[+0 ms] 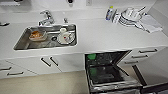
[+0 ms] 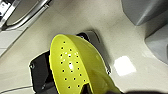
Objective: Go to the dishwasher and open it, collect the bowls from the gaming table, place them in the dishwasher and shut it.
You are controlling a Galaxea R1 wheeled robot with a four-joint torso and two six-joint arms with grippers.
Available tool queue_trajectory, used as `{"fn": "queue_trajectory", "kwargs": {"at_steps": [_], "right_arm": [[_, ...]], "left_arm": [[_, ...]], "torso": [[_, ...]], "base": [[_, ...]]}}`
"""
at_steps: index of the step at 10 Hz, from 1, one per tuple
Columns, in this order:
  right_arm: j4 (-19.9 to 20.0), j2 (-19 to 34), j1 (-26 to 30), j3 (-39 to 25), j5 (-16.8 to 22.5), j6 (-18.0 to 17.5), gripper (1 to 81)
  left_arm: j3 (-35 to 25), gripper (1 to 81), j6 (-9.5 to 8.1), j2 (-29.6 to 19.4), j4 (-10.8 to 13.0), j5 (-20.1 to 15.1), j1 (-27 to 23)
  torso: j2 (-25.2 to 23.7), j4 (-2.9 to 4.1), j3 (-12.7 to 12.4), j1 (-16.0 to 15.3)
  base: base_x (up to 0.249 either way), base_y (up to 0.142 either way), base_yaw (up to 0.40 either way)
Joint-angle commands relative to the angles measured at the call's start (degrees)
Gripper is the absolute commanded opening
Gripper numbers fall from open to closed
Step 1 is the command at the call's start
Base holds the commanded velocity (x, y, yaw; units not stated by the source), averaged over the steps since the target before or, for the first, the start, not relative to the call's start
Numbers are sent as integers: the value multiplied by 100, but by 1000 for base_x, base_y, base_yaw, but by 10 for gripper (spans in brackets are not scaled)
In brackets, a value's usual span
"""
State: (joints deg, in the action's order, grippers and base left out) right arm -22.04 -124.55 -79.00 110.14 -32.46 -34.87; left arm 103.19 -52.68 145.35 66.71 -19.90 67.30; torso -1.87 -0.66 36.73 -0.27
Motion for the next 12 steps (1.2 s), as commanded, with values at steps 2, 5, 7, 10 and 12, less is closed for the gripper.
{"fn": "queue_trajectory", "kwargs": {"at_steps": [2, 5, 7, 10, 12], "right_arm": [[-116, 595, 773, -485, 30, -600, 10], [-134, 762, 1644, -1012, 135, -1075, 10], [-134, 885, 2163, -1295, 354, -1233, 10], [-134, 753, 2883, -1154, 442, -1601, 10], [-143, 806, 3507, -1294, 659, -1769, 10]], "left_arm": [[1536, 811, 20, 671, 35, 1470, 841], [2696, 811, 12, 1110, 18, 2226, 1210], [3319, 811, 3, 1504, 9, 2411, 1369], [4110, 811, -6, 2199, -229, 2402, 1597], [4934, 811, 12, 2708, -220, 2376, 1738]], "torso": [[0, 0, 0, 0], [0, 0, 0, 0], [0, 0, 0, 0], [0, 0, 0, 0], [0, 0, 0, 0]], "base": [[0, 0, 0], [0, 0, 0], [0, 0, 0], [0, 0, 0], [0, 0, 0]]}}
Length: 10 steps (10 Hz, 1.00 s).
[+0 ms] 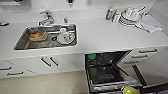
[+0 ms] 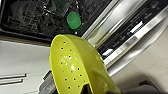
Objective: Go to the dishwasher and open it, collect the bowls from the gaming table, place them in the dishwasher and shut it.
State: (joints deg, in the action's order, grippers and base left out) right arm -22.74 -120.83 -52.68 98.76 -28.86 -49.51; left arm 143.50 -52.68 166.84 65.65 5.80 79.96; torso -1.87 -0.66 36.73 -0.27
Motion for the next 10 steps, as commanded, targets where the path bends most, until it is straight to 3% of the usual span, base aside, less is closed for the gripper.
{"fn": "queue_trajectory", "kwargs": {"at_steps": [1, 6, 8, 10], "right_arm": [[-73, 408, 1166, -217, 662, -305, 10], [-47, -364, 2106, 134, 1654, -305, 10], [-47, -769, 2291, 353, 1971, -305, 10], [-64, -1033, 2432, 469, 2471, -296, 10]], "left_arm": [[1207, 811, 12, 737, -122, -194, 508], [1383, 811, 38, 922, -122, -290, 736], [1383, 811, 38, 1018, -131, -641, 780], [1383, 811, 12, 1080, -131, -668, 833]], "torso": [[0, 0, 0, 0], [0, 0, 0, 0], [0, 0, 0, 0], [0, 2, 0, 0]], "base": [[0, 0, 0], [0, 0, 0], [0, 0, 0], [0, 0, 0]]}}
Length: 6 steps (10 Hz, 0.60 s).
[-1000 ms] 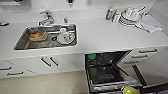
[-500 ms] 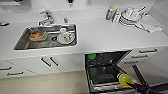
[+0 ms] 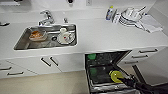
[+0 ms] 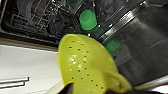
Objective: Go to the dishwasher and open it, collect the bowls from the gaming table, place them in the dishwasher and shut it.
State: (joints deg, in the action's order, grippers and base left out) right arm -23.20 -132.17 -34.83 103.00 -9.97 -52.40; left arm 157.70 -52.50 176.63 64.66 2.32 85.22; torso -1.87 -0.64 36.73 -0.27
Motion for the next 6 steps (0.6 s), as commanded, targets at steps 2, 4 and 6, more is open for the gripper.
{"fn": "queue_trajectory", "kwargs": {"at_steps": [2, 4, 6], "right_arm": [[-27, 318, 647, -306, 1213, 1, 811], [-18, 749, 507, -675, 2005, 54, 811], [-18, 1266, 174, -1097, 2648, 72, 811]], "left_arm": [[-37, 811, -117, 101, -84, -328, 307], [-37, 811, -313, 145, -252, -520, 281], [-37, 811, -313, 145, -384, -610, 271]], "torso": [[0, 0, 0, 0], [0, 0, 0, 0], [0, 0, 0, 0]], "base": [[0, 0, 0], [0, 0, 0], [0, 0, 0]]}}
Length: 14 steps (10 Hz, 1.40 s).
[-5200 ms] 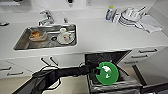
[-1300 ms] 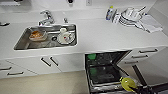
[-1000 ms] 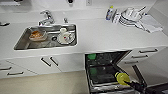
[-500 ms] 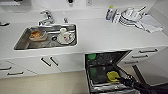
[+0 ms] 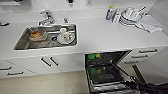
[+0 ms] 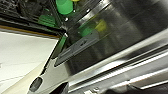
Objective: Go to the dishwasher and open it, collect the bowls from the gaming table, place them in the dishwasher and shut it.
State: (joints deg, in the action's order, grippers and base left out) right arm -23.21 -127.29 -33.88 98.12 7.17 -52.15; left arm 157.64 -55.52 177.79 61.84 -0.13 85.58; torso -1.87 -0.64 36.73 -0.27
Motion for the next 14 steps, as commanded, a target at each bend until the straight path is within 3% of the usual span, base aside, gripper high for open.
{"fn": "queue_trajectory", "kwargs": {"at_steps": [1, 3, 5, 6, 8, 10, 12, 14], "right_arm": [[-17, 957, -246, -743, 1023, 91, 811], [-17, 1177, -1010, -857, 1050, 557, 811], [-26, 993, -1748, -541, 988, 829, 811], [-17, 852, -2075, -435, 944, 1163, 811], [-17, 484, -2663, -129, 918, 1583, 811], [-26, 246, -3094, 48, 883, 1769, 811], [-8, 123, -3568, 232, 165, 2138, 811], [-17, -150, -3912, 391, -31, 2253, 811]], "left_arm": [[-31, 811, -12, 20, -102, -365, 218], [-31, 811, -3, 12, -102, -365, 201], [-31, 811, 6, -6, -93, -365, 201], [-31, 811, 23, -6, -85, -373, 201], [-31, 811, 50, -24, -41, -365, 200], [-31, 811, 58, -41, -6, -312, 201], [-31, 811, 163, -85, -14, -294, 201], [-31, 811, 164, -94, -23, -294, 201]], "torso": [[0, 0, 0, 0], [0, 0, 0, 0], [0, 0, 0, 0], [-573, 0, 0, -369], [-614, 0, 0, -393], [-916, 0, 0, -577], [-1329, 0, 0, -835], [-1753, 0, 0, -1097]], "base": [[0, 0, 0], [0, 0, 0], [0, 0, 0], [0, 0, 0], [0, 0, 0], [0, 0, 0], [0, 0, 0], [0, 0, 0]]}}
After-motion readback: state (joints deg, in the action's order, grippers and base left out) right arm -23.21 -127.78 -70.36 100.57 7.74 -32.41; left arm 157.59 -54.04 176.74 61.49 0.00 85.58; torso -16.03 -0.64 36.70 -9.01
